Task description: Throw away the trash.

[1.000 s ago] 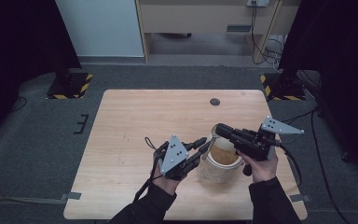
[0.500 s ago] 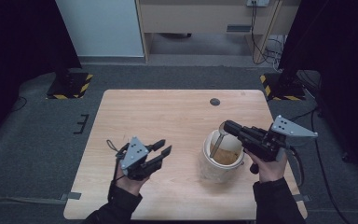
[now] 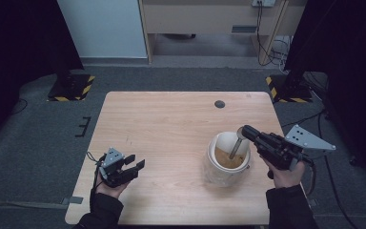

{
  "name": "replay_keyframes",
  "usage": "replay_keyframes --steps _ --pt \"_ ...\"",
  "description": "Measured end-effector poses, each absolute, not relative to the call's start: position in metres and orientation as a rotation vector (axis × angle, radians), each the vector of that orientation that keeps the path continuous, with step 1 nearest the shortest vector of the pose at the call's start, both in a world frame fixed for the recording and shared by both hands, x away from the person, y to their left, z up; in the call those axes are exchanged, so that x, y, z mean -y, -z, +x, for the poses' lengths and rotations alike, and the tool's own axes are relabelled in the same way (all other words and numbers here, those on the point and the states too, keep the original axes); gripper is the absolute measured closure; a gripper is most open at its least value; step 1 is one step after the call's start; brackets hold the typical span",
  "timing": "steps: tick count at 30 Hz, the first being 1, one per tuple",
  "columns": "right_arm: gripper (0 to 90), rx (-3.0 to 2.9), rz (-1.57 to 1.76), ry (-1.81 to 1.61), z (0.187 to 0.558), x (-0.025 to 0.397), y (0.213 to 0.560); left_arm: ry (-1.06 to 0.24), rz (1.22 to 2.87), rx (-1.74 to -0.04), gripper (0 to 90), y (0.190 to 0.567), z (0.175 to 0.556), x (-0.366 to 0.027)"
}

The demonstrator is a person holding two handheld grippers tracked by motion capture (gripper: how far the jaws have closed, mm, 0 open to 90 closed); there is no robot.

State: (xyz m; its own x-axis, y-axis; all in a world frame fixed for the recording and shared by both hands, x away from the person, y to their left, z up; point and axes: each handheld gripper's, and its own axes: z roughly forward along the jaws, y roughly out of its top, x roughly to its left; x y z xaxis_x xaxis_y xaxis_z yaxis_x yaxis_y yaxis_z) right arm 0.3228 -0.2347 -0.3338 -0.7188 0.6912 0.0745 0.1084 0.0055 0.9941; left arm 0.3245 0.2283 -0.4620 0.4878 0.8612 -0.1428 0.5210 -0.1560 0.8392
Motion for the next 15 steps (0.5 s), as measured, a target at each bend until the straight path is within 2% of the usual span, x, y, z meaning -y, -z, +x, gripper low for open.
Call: replay_keyframes --steps 8,11,15 --pt "85.4 -1.900 0.796 -1.712 0.324 0.225 0.345 -0.475 1.813 -1.187 46.2 0.466 0.327 -0.232" --pt "78.3 -1.908 0.792 -1.708 0.325 0.223 0.347 -0.470 1.795 -1.211 45.8 0.466 0.329 -0.237" --pt "76.2 -1.913 0.796 -1.705 0.326 0.222 0.348 -0.471 1.785 -1.228 45.2 0.467 0.330 -0.240"
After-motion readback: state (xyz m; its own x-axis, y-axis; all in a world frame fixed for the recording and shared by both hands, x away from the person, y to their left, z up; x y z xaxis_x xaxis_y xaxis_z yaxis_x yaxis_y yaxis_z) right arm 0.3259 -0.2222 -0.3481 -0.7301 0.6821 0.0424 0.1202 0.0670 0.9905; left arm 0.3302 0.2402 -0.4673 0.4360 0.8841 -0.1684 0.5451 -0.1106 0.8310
